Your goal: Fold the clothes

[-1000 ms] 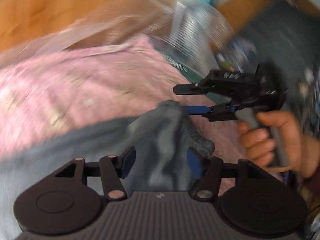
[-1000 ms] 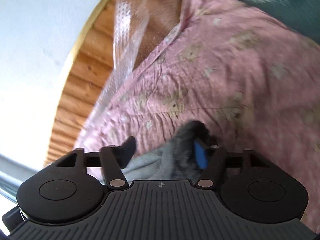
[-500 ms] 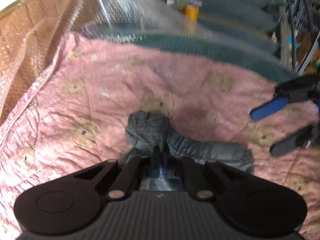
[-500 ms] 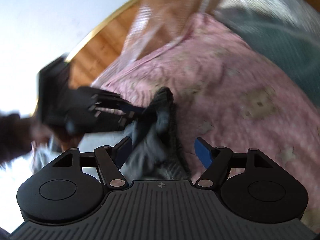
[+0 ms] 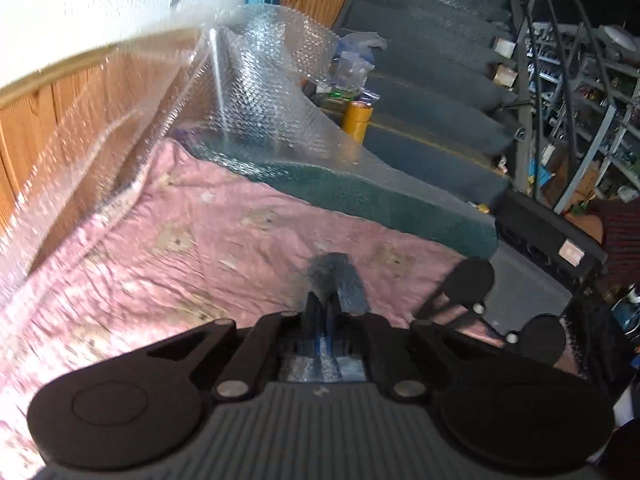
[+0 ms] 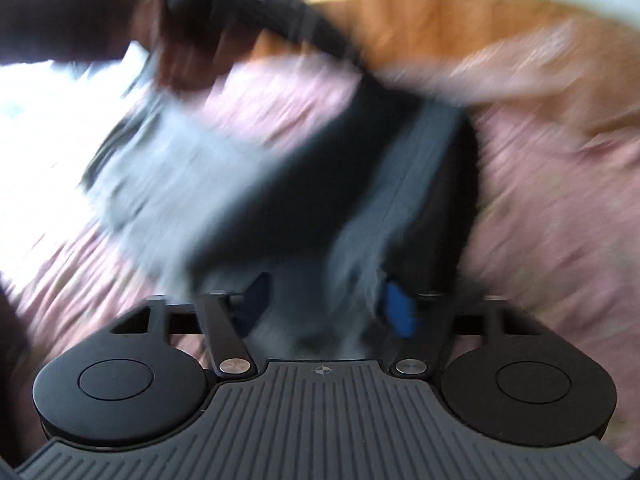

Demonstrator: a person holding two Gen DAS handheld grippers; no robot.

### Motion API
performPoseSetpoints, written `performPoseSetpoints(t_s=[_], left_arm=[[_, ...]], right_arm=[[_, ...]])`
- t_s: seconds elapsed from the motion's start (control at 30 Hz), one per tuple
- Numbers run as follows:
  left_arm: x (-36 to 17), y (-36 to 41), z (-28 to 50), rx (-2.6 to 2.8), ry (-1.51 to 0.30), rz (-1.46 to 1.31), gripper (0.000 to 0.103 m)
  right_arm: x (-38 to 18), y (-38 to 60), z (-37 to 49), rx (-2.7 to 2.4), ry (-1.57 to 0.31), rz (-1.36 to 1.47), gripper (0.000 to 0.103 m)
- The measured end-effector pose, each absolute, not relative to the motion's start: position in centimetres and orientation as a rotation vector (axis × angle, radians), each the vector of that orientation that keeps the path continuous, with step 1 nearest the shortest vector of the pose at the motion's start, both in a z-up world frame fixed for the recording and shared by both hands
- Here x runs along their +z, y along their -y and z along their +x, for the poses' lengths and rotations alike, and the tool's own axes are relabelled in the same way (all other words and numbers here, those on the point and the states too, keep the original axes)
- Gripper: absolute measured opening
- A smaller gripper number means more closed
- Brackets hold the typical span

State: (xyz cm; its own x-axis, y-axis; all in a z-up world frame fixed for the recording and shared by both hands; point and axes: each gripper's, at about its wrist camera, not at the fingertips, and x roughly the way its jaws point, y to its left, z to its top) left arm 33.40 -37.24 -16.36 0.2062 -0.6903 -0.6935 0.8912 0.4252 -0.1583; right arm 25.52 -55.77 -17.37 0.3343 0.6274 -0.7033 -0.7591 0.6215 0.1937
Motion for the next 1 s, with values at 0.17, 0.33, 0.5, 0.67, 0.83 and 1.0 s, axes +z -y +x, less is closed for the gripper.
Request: performPoseSetpoints(t_s=[0.17, 0.33, 0.5, 0.67, 0.83, 1.0], left_arm=[[-17.6, 39.5, 33.6, -1.168, -0.822, 0.331, 0.002], [-22.2, 43.9, 34.1, -1.081, -0.861, 0.516, 0.008], [-24.9, 46.3, 33.2, -0.968, -0.837, 0.684, 0.02], [-21.6, 42.0, 33.2, -0.986, -0.855, 0.434, 0.052], [-19.9, 33.9, 31.7, -0.792, -0.913, 0.179, 0.053], [-19.1, 24.3, 26.2, -0.592, -0.96, 0.026, 0.053]], right_arm=[[-16.4, 59.7, 24.6, 0.965, -0.918, -0.037, 0.021], [-18.4, 62.3, 23.2, 0.898, -0.997, 0.043, 0.017], [-20.6, 63.5, 22.4, 0.796, -1.046, 0.044, 0.017], [-17.3, 64.2, 20.6, 0.684, -0.847, 0.133, 0.036], [-17.0, 63.6, 21.0, 0.705, -0.844, 0.102, 0.057], [-17.2, 64.0, 22.0, 0.731, -0.895, 0.067, 0.003]])
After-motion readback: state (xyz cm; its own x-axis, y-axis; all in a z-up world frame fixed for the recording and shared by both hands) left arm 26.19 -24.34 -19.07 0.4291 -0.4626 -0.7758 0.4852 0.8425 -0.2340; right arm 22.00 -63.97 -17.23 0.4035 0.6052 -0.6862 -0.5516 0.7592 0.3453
